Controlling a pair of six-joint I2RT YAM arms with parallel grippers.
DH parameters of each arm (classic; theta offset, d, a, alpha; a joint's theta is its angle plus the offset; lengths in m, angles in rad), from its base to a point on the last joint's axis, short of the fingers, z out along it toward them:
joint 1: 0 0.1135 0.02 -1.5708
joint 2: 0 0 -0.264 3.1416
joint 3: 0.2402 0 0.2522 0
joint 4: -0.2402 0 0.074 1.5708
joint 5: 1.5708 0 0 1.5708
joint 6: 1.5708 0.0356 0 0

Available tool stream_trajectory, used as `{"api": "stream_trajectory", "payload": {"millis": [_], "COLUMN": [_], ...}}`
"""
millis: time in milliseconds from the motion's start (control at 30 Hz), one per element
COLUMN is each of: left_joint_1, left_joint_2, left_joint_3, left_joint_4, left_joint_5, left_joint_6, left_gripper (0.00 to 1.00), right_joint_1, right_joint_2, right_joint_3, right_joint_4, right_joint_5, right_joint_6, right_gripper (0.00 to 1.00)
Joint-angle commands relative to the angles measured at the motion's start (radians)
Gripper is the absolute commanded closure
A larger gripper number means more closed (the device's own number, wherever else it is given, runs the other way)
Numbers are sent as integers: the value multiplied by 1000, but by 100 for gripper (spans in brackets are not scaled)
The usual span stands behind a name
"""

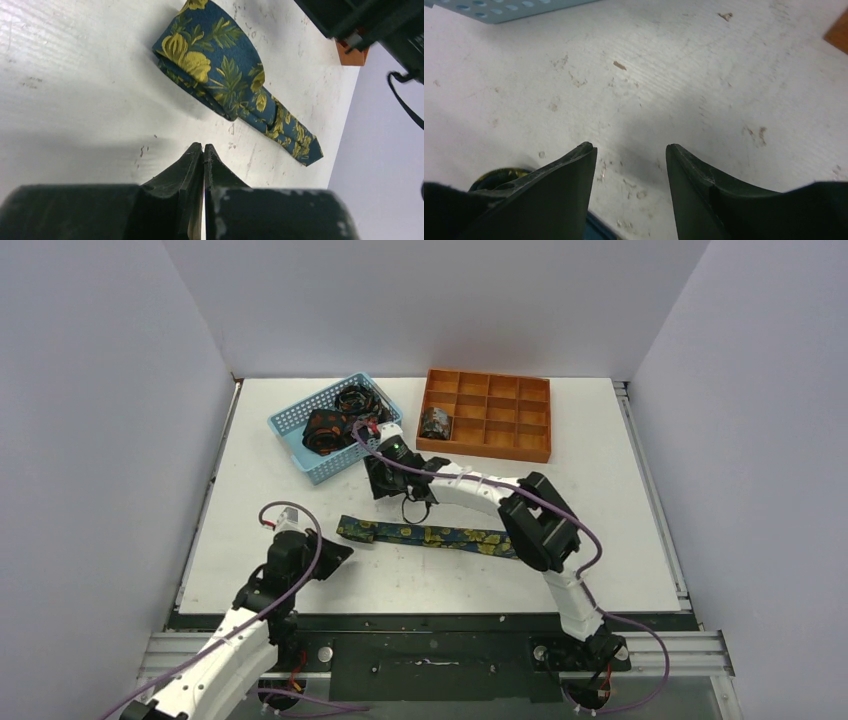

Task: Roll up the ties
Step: Roll the tie at the center of the board.

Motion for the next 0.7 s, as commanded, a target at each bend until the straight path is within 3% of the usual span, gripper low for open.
{"api": "stream_trajectory", "payload": {"millis": [0, 167, 267, 300, 467, 667], "left_joint_1": [-5, 0, 8, 14, 50, 72], "left_joint_2": [-100, -125, -45, -9, 137, 87], "left_joint_3": [115, 297, 420, 458, 576, 512], "left_joint_4": [-224, -339, -335, -334, -374, -323], "left_joint_5": [19, -153, -259, -278, -301, -262], "left_joint_6": [97, 171, 221, 245, 289, 271], "left_gripper": [97, 83, 57, 53, 51, 50], "right_joint_1": [8, 27, 53, 61, 73, 80], "right_joint_2": [-267, -470, -563, -593, -733, -912], "right_joint_3": [-170, -446, -571, -617, -836, -1042], "right_joint_4": [120, 284, 328, 340, 378, 318], "right_joint_5": [43, -51, -43, -25, 51, 165], "right_joint_6": [37, 66, 87, 99, 152, 210], "right_gripper": [46, 46, 45, 45, 46, 48]}}
